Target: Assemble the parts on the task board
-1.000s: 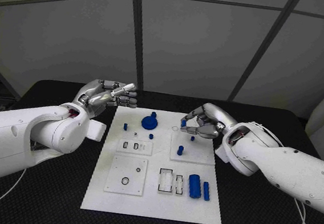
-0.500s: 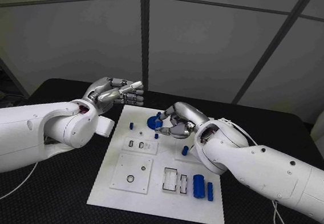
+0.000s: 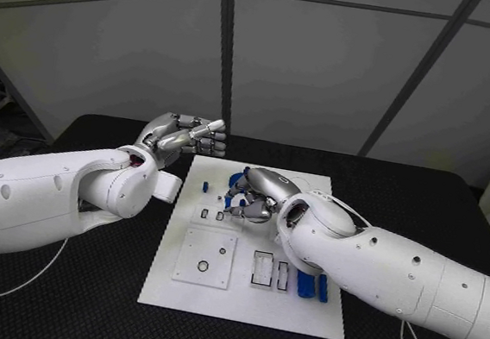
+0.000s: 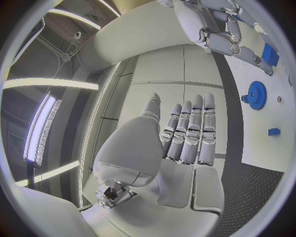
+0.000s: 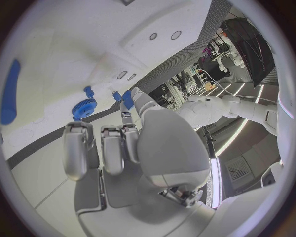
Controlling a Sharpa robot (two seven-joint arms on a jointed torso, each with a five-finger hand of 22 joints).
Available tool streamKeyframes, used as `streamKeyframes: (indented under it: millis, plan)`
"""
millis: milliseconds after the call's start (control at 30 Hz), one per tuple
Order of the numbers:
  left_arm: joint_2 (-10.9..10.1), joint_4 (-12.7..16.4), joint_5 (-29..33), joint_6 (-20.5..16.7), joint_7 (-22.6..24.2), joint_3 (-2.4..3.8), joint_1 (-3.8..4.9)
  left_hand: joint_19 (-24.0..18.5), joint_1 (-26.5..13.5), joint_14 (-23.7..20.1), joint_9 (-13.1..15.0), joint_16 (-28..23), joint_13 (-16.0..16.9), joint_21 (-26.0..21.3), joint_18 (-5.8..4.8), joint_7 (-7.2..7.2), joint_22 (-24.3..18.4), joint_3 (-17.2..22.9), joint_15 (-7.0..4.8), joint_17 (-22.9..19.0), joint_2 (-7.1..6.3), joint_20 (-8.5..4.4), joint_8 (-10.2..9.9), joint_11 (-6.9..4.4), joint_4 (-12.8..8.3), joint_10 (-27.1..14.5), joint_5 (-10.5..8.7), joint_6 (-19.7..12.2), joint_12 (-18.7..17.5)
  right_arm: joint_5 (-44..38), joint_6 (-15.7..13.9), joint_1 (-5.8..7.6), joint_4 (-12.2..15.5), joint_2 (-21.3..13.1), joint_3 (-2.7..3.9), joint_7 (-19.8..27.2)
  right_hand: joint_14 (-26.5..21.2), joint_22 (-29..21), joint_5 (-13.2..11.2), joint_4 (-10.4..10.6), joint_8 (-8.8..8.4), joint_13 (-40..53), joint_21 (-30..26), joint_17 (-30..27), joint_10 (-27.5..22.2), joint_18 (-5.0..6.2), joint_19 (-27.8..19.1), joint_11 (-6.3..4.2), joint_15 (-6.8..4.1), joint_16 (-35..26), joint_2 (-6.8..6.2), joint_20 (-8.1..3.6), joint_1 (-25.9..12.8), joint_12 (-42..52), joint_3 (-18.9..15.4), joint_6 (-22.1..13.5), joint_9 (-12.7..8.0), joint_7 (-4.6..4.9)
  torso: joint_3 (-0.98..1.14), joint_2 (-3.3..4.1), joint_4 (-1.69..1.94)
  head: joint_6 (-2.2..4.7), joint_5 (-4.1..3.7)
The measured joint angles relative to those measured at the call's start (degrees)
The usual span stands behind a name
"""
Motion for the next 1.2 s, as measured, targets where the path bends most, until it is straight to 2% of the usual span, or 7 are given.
streamKeyframes:
  millis: [233,267,500,700,733,1200]
  plan:
    - [0.1,-0.1,0.0,0.0,-0.1,0.0,0.0,0.0,0.0,0.0,0.0,0.0,0.0,0.0,0.0,0.0,0.0,0.0,0.0,0.0,0.0,0.0,0.0,0.0,0.0,0.0,0.0,0.0,0.0,-1.9,0.2,-0.58,-0.6,0.8,-0.14,-0.9,0.0,0.0,0.0,-0.1,-0.26,0.0,0.0,0.0,0.0,0.0,0.0,0.0,0.0,0.0,0.0,0.0,0.0,0.0,-0.1,-0.1,0.0,-0.06,0.02,0.03,0.03,-0.32,0.26]
    - [0.1,-0.1,0.0,0.0,-0.1,0.0,0.0,0.0,0.0,0.0,0.0,0.0,0.0,0.0,-0.01,0.0,0.0,0.0,0.0,0.0,0.0,0.0,0.0,0.0,0.0,0.0,0.0,0.0,0.0,-2.2,0.3,-0.67,-0.7,0.9,-0.18,-1.1,0.0,0.0,0.0,-0.1,-0.27,0.0,0.0,0.0,0.0,0.0,0.0,0.0,0.0,0.0,-0.31,0.0,-0.3,0.0,-0.1,-0.1,0.0,-0.07,0.02,0.03,0.03,-0.34,0.27]
    - [0.2,-0.2,0.0,0.2,-0.3,-0.02,0.0,0.0,0.0,0.0,0.0,0.0,0.0,0.0,-0.01,-0.03,0.0,0.0,0.0,0.0,0.0,0.0,0.0,0.01,0.0,0.0,0.0,0.0,0.0,-3.7,1.2,-1.03,-1.4,1.4,-0.92,-1.8,0.0,0.0,0.0,-0.1,-0.48,0.0,0.0,0.0,0.0,0.0,0.0,0.0,0.0,0.0,-0.31,0.0,-0.3,0.0,-0.1,-0.1,0.5,-0.08,0.03,0.01,0.03,-0.64,0.47]
    - [0.2,-0.2,0.0,0.3,-0.4,-0.02,0.0,0.0,0.0,0.0,0.0,0.0,0.0,0.0,0.0,-0.03,0.0,0.0,0.0,0.0,0.0,0.0,0.0,0.2,0.0,0.2,0.0,0.0,0.0,-4.8,1.8,-1.08,-1.7,1.4,-1.14,-2.3,0.0,0.0,0.0,-0.1,-0.66,0.0,0.0,0.0,0.0,0.0,0.0,0.0,0.0,0.0,-0.32,0.0,-0.3,0.0,-0.1,-0.1,0.5,-0.09,0.03,-0.02,0.03,-0.76,0.52]
    - [0.2,-0.2,0.0,0.3,-0.4,-0.02,0.0,0.0,0.0,0.0,0.0,0.0,0.0,0.0,-0.01,-0.03,0.0,0.0,0.0,0.0,0.0,0.0,0.0,0.2,0.0,0.2,0.0,0.0,0.0,-4.9,1.9,-1.1,-1.7,1.4,-1.15,-2.3,0.0,0.0,0.0,-0.1,-0.7,0.0,0.0,0.0,0.0,0.0,0.0,0.0,0.0,0.0,-0.32,0.0,-0.3,0.0,-0.1,-0.1,1.3,-0.1,0.03,-0.02,0.03,-0.77,0.52]
    - [0.2,-0.3,0.0,0.4,-0.5,-0.03,-0.01,0.0,0.0,0.0,0.0,-0.2,0.0,0.0,-0.01,-0.03,0.0,-0.2,0.0,0.0,-0.01,0.0,0.0,0.21,-0.2,0.2,0.0,0.0,0.0,-6.4,3.3,-1.27,-1.8,1.8,-1.1,-3.1,0.0,0.0,0.1,-0.3,-0.97,0.0,0.0,0.0,0.0,0.0,0.0,0.0,0.0,0.0,-0.48,0.0,-0.5,0.0,-0.2,-0.2,2.1,-0.18,0.02,-0.02,0.03,-0.96,0.56]
